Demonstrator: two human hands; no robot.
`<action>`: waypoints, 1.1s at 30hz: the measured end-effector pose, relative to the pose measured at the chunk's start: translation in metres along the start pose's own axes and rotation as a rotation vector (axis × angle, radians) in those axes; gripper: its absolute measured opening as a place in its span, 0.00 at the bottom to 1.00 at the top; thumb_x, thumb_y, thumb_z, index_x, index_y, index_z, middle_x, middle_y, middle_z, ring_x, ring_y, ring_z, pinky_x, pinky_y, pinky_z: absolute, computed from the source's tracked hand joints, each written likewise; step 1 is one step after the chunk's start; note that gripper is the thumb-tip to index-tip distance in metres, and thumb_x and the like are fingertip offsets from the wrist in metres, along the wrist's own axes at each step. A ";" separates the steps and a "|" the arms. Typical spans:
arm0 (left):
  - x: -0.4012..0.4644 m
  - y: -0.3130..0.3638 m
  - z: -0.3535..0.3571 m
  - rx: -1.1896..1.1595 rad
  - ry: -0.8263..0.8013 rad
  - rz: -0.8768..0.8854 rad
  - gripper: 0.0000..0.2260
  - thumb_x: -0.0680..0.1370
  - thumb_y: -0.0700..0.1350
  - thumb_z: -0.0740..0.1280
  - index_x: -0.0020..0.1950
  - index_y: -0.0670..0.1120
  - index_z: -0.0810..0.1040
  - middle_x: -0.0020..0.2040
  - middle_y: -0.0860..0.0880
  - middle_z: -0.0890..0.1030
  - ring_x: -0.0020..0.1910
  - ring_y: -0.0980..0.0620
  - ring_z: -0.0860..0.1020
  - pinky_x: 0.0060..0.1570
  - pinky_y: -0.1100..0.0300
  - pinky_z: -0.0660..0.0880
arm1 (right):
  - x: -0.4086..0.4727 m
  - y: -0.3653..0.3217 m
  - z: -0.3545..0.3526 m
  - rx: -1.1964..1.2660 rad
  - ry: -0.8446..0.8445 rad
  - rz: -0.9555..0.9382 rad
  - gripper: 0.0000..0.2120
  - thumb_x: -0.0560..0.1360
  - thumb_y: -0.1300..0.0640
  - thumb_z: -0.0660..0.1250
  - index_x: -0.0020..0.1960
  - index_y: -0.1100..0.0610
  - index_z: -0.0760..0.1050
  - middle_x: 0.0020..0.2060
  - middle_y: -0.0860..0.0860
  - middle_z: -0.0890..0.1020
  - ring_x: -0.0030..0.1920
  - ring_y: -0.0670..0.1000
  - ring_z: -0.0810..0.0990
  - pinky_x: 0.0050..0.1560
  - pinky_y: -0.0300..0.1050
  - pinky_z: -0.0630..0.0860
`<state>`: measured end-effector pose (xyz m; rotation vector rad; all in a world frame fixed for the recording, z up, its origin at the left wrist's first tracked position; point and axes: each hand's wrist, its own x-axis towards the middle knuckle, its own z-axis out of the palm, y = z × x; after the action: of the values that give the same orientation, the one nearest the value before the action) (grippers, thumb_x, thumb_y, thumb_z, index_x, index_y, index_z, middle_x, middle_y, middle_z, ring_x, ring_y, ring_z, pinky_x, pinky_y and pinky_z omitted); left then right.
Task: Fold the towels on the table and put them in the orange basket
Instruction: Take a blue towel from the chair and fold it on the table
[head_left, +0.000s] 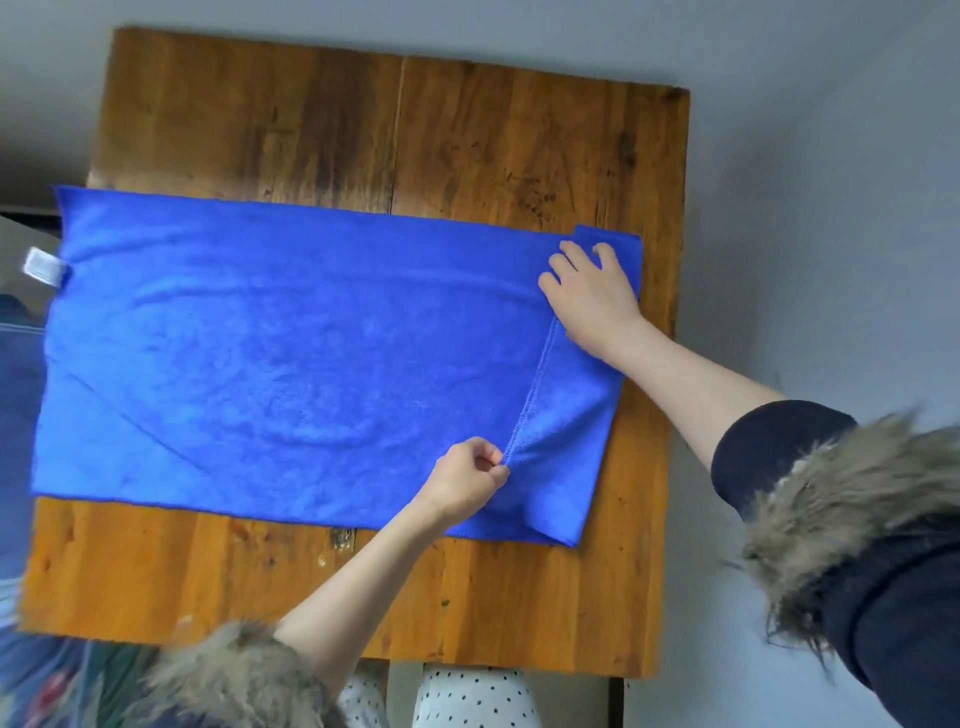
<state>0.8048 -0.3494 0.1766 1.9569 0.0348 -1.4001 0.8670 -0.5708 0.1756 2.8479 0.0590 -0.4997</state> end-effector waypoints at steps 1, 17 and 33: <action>-0.003 0.000 -0.005 0.000 -0.014 0.020 0.05 0.78 0.42 0.63 0.43 0.49 0.70 0.37 0.53 0.74 0.34 0.56 0.70 0.36 0.66 0.68 | 0.001 0.001 0.000 -0.036 0.024 -0.005 0.16 0.67 0.65 0.71 0.54 0.62 0.75 0.57 0.59 0.77 0.66 0.60 0.69 0.63 0.57 0.67; -0.057 -0.036 -0.122 -0.180 0.150 0.087 0.05 0.77 0.41 0.65 0.42 0.48 0.73 0.38 0.50 0.75 0.38 0.53 0.70 0.43 0.59 0.67 | -0.003 -0.027 -0.063 -0.113 0.016 -0.048 0.07 0.73 0.65 0.62 0.47 0.60 0.78 0.44 0.56 0.81 0.53 0.58 0.75 0.68 0.56 0.61; -0.156 -0.099 -0.270 -0.466 0.539 0.221 0.06 0.77 0.39 0.64 0.41 0.47 0.74 0.38 0.52 0.74 0.35 0.56 0.69 0.31 0.67 0.63 | 0.076 -0.188 -0.240 0.285 0.562 -0.195 0.06 0.65 0.70 0.69 0.38 0.60 0.78 0.33 0.55 0.78 0.34 0.58 0.76 0.36 0.47 0.70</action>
<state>0.9198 -0.0675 0.2951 1.8113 0.3501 -0.6211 1.0025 -0.3286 0.3237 3.1851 0.3967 0.2996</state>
